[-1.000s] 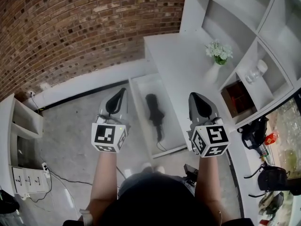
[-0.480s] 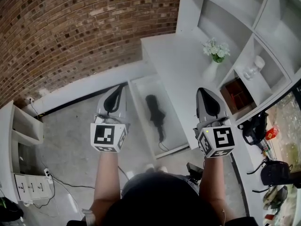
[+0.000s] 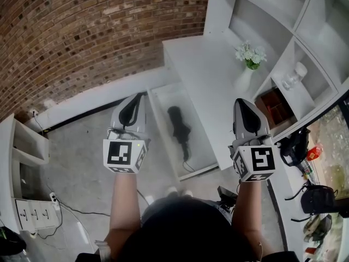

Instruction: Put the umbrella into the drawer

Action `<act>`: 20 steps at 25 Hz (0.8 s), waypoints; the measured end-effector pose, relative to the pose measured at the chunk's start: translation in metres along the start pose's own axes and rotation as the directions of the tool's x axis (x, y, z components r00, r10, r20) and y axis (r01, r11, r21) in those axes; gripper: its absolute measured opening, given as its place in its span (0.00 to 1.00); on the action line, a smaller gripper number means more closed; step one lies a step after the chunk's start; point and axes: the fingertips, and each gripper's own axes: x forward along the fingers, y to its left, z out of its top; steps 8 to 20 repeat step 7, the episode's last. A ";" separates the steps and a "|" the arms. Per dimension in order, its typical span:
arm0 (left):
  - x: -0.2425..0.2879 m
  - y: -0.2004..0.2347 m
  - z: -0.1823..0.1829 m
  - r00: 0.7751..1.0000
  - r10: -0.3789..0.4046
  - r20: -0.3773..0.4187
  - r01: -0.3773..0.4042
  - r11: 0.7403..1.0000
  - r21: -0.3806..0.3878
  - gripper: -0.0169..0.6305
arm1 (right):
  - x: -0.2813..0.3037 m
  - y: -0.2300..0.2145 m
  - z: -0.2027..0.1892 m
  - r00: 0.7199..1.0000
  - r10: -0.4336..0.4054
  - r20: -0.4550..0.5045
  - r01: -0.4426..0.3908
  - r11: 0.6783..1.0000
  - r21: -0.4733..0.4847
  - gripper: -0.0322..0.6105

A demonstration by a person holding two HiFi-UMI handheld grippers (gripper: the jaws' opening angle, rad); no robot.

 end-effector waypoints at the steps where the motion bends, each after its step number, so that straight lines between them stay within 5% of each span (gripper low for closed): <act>1: 0.000 -0.001 0.001 1.000 -0.001 0.002 0.001 1.000 0.001 0.03 | -0.001 -0.001 0.000 1.000 -0.003 -0.001 0.003 1.000 -0.003 0.05; 20: 0.002 -0.001 0.002 1.000 0.004 0.002 -0.004 1.000 0.016 0.03 | -0.003 -0.007 0.003 1.000 -0.008 0.005 0.008 1.000 -0.015 0.05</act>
